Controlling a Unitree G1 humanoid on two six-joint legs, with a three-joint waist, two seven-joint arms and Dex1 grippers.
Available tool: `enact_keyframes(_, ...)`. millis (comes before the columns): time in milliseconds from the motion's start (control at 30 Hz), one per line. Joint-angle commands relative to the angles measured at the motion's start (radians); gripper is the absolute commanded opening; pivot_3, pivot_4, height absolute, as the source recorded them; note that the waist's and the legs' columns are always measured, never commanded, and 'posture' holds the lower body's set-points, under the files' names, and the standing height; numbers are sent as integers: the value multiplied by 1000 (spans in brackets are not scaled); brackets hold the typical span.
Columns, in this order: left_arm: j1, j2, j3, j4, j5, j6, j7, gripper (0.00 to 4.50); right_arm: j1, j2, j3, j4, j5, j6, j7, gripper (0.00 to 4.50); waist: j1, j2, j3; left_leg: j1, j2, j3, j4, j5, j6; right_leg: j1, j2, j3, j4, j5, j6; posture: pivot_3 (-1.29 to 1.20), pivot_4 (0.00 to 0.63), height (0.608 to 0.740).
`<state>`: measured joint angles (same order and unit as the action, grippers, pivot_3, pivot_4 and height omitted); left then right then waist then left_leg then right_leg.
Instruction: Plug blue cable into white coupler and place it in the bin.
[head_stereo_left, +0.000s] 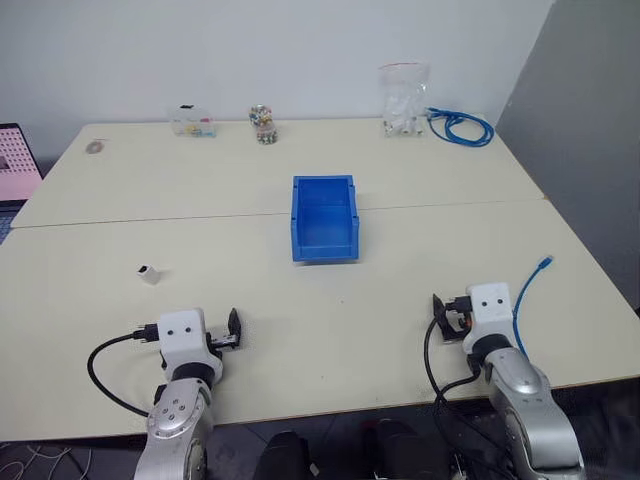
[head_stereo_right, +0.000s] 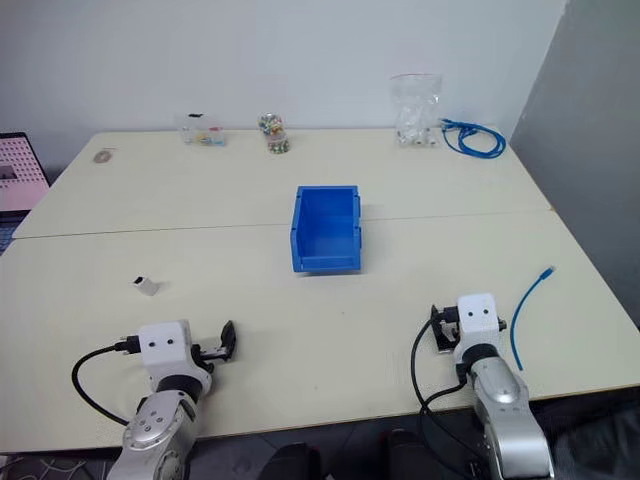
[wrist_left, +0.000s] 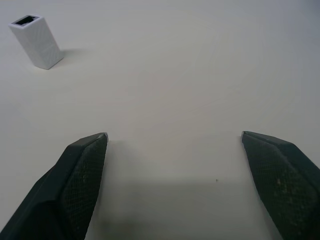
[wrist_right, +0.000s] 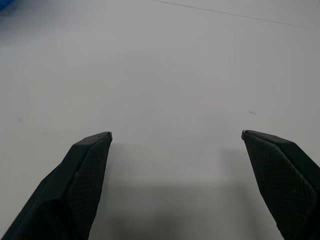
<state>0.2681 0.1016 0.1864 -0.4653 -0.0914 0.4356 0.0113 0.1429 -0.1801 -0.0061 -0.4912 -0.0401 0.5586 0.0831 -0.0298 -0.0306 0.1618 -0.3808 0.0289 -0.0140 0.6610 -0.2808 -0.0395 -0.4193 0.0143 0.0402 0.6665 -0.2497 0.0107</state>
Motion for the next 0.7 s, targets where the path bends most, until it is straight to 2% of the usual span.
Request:
enact_keyframes(33, 11, -6, 11, -50, 4, -12, 9, 4500, 13, 3, -19, -63, -10, 2, -17, 4417, 0, 0, 0, 0, 0, 0, 0, 0, 0, 0, 0, 0, 0, 0, 0, 0, 150, 740)
enact_keyframes(700, 20, -27, 24, -38, 12, -31, 26, 4500, -1, 5, -17, -58, -18, 7, -7, 4417, 0, 0, 0, 0, 0, 0, 0, 0, 0, 0, 0, 0, 0, 0, 0, 0, 150, 740)
